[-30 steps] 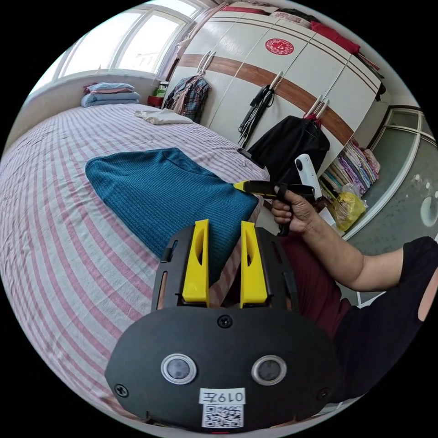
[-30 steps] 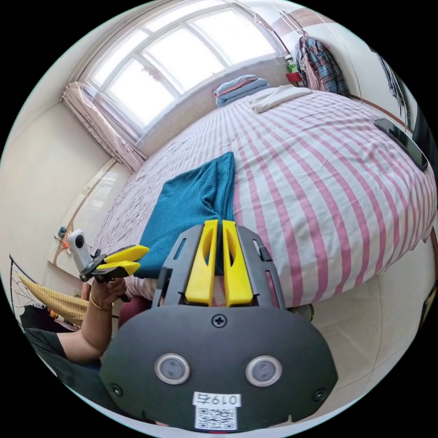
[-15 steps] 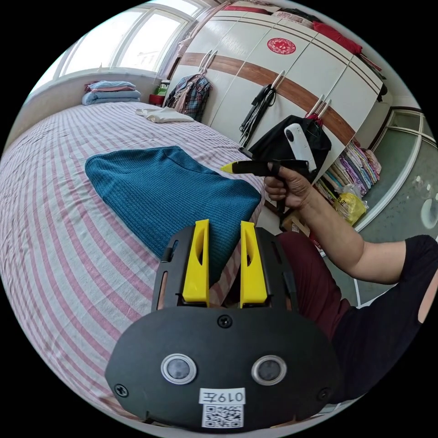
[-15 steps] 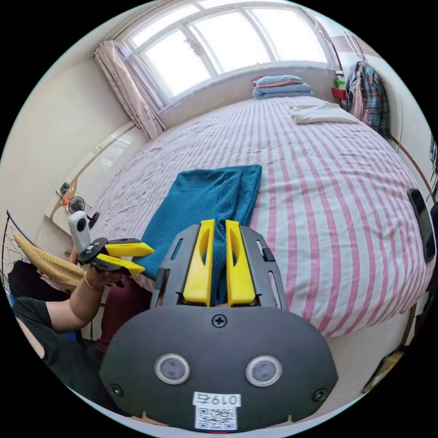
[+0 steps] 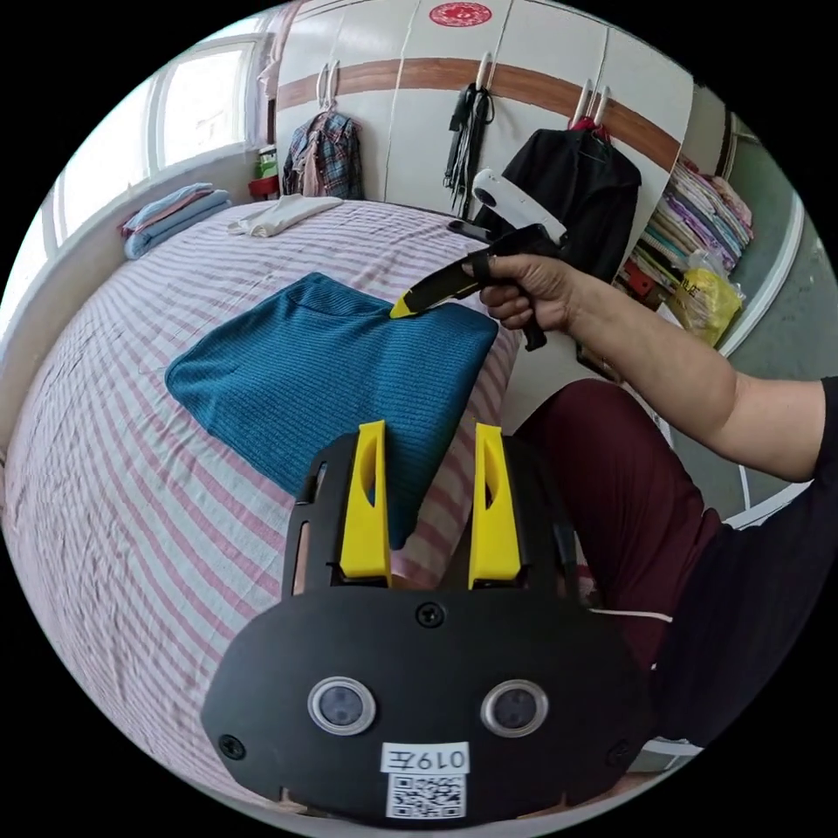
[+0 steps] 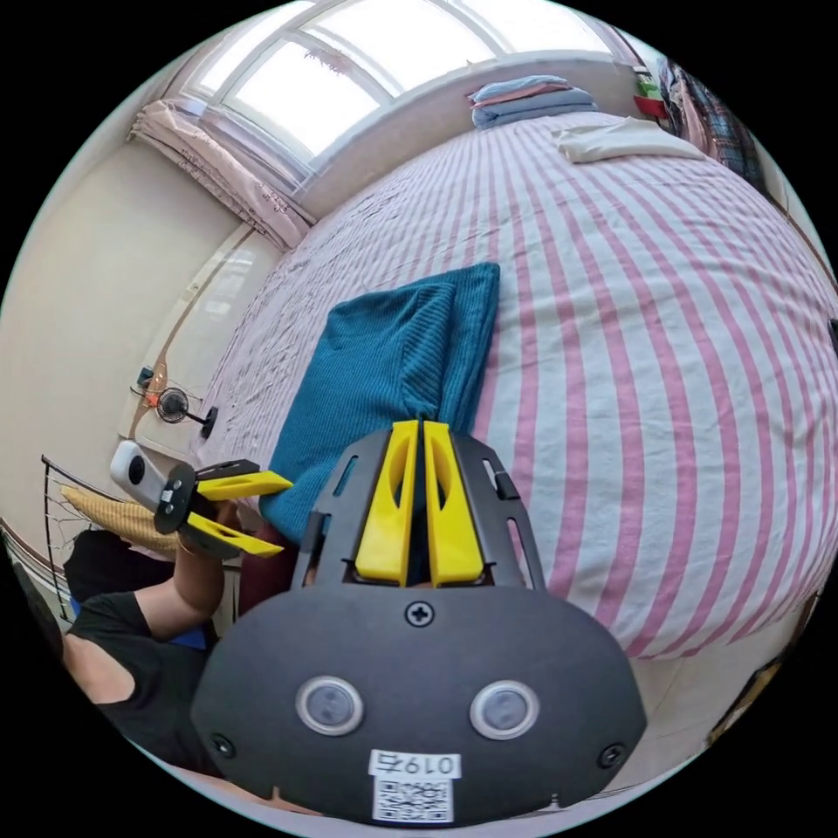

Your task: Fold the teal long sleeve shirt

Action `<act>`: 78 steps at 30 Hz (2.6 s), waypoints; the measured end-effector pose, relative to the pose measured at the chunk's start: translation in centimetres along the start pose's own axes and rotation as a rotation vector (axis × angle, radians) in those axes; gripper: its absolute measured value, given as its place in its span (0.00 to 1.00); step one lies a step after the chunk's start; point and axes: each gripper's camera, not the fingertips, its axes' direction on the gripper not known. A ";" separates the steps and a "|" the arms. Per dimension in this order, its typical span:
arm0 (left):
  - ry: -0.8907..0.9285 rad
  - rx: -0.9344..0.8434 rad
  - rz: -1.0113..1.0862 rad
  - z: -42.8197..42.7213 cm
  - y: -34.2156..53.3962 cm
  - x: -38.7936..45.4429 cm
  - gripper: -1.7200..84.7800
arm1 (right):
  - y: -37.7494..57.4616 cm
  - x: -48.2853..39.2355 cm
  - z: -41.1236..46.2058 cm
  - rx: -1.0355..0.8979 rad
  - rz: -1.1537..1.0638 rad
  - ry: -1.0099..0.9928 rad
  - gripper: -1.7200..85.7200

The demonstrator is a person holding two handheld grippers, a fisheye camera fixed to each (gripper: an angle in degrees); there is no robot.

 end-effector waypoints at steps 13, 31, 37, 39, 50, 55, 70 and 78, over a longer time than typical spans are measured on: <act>-0.275 -0.063 0.279 4.5 -4.2 12.3 0.16 | -3.6 1.2 3.4 -0.013 -0.043 0.017 0.08; -0.345 -0.048 0.159 6.3 -3.9 13.1 0.03 | -4.2 3.8 9.5 -0.048 -0.025 0.082 0.01; -0.344 -0.048 0.153 6.5 -3.7 13.1 0.03 | -4.0 5.8 10.3 -0.058 -0.002 -0.013 0.01; -0.347 -0.047 0.149 6.6 -3.7 13.1 0.03 | -4.1 6.0 10.3 -0.060 -0.005 -0.014 0.02; -0.415 -0.039 0.155 6.9 -3.3 14.2 0.03 | -8.1 5.5 8.6 -0.002 -0.039 -0.059 0.09; -0.388 -0.034 0.133 6.7 -3.4 13.5 0.03 | -10.8 5.8 11.8 -0.076 0.002 -0.030 0.08; -0.376 -0.021 0.108 6.0 -3.3 12.9 0.07 | -11.6 5.9 11.1 -0.043 -0.048 0.033 0.05; -0.398 -0.018 0.111 5.6 -3.3 13.6 0.10 | -11.2 6.9 6.6 -0.014 -0.037 -0.061 0.07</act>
